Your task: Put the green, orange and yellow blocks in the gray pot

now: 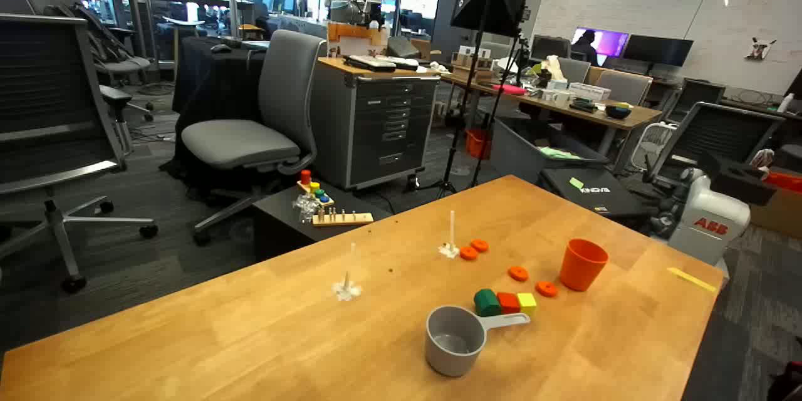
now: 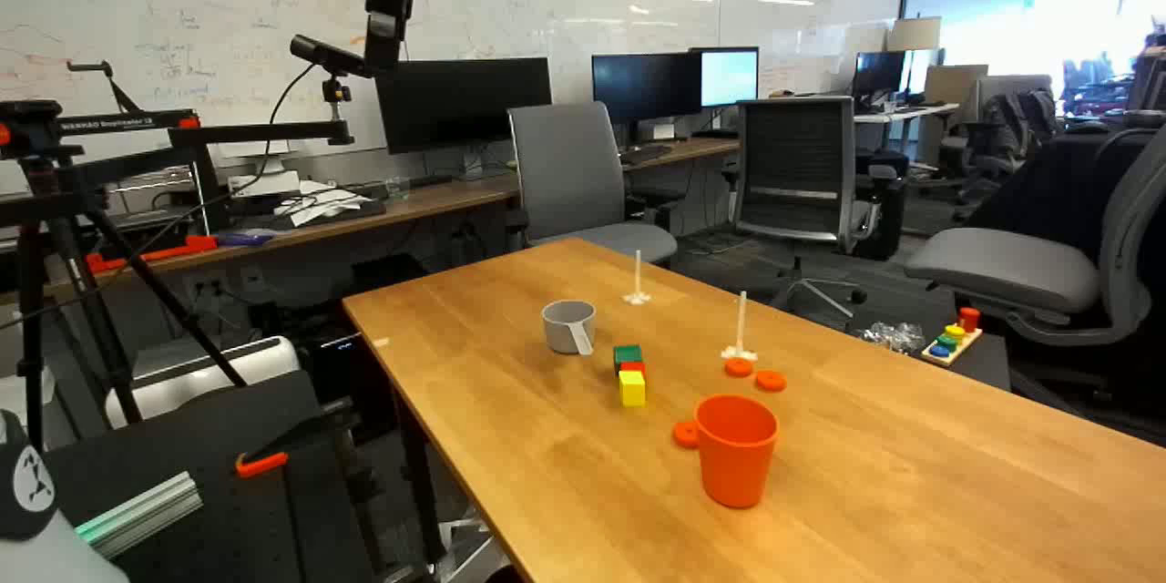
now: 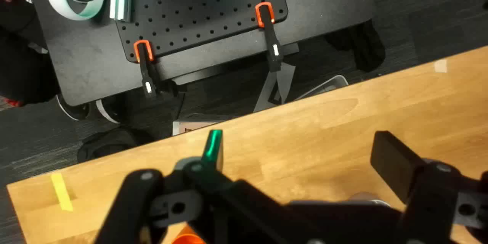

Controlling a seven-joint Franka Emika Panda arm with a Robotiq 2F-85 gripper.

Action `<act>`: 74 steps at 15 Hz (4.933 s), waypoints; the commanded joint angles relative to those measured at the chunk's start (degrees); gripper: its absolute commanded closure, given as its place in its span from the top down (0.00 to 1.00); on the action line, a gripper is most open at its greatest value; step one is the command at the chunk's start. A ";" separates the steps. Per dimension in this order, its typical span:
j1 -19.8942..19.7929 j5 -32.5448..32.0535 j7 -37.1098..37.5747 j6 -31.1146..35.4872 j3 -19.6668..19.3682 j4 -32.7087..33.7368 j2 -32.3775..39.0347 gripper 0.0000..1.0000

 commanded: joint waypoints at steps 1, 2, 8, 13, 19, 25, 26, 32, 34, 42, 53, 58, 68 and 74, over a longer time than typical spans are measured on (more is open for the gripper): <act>0.28 -0.12 0.10 0.02 -0.25 0.15 0.05 1.00; 0.28 -0.12 0.10 0.02 -0.25 0.26 0.03 1.00; 0.27 -0.12 0.10 0.02 -0.25 0.35 -0.01 1.00; 0.27 -0.40 -0.27 0.52 -0.27 0.32 0.23 1.00; -1.03 -3.24 -0.32 1.13 -1.30 1.52 0.85 1.00; -3.27 -7.68 -0.02 5.00 -3.21 2.18 3.76 1.00; -3.85 -8.56 0.29 6.94 -3.47 2.10 4.83 1.00; -6.94 -9.19 2.35 20.37 -6.93 6.05 19.60 1.00; -7.10 -9.54 3.26 22.30 -8.03 9.69 25.04 1.00; -4.89 -8.11 5.68 22.22 -10.33 16.61 33.18 1.00; -2.66 -6.43 9.50 21.54 -10.82 27.96 48.58 1.00; 0.35 -6.92 13.58 19.96 -12.19 35.04 58.07 1.00; 9.29 -10.00 18.63 13.26 -12.51 43.31 67.59 1.00; 8.99 -8.71 17.72 15.62 -11.94 40.84 67.04 1.00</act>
